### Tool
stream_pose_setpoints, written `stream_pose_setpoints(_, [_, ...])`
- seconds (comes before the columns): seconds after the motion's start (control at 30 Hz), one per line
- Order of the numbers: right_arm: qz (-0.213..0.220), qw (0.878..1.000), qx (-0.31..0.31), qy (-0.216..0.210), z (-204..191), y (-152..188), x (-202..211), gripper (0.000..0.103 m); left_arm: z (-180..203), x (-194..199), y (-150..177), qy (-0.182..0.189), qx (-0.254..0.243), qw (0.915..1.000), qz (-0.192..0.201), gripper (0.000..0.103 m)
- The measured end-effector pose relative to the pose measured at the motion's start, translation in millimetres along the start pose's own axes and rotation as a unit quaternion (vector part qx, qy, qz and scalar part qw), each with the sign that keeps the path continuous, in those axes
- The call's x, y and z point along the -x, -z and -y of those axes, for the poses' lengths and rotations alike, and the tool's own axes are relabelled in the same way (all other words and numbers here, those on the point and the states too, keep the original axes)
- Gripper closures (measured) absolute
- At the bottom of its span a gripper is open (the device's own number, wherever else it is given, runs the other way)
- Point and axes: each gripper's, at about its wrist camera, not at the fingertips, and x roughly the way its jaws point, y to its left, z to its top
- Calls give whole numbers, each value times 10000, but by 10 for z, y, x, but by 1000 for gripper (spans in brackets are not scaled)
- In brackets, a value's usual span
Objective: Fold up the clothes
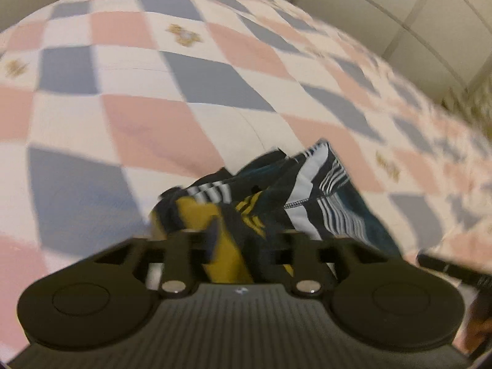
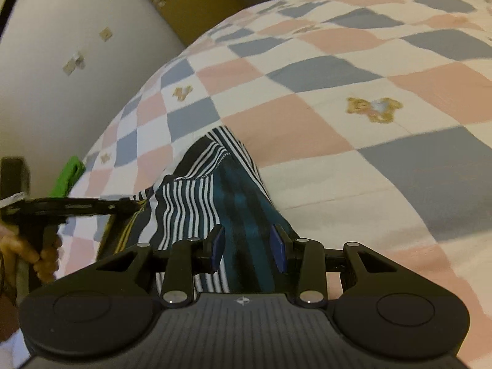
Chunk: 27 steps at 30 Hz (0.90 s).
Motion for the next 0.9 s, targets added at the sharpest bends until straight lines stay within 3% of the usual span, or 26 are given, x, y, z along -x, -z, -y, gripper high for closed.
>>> stream_pose_setpoints(0.13, [167,9978,-636,63,117,179,227,50,-285,55,82,-6,1027,9946,-128,50])
stream_pose_setpoints(0.23, [124,9943,-1060,79,200,352,222,50,-405,-153,44,200,1394,9897,-244,58])
stream_pose_setpoints(0.33, [73,9904,-1374,95,231,473,136,50,-298,-323,-61,275,1056,9938,-207,70])
stream_pose_setpoints(0.4, [66,9884,-1515,99,232,521,67,50,-243,-403,-73,220,791,9964,-211,87])
stream_pose_setpoints(0.43, [54,9871,-1592,129,235,532,22,50,-225,-405,-69,264,702,9971,-156,90])
stream_pose_setpoints(0.63, [87,9857,-1681,35,138,492,-157,51,-390,-221,-18,332,501,9974,396,90])
stream_pose_setpoints(0.77, [-18,9880,-1541,91,53,446,-309,51,-519,-581,102,88,288,9993,220,86])
stream_pose_setpoints(0.9, [-179,9845,-1730,236,78,436,-490,49,-446,-473,4,68,348,9993,84,85])
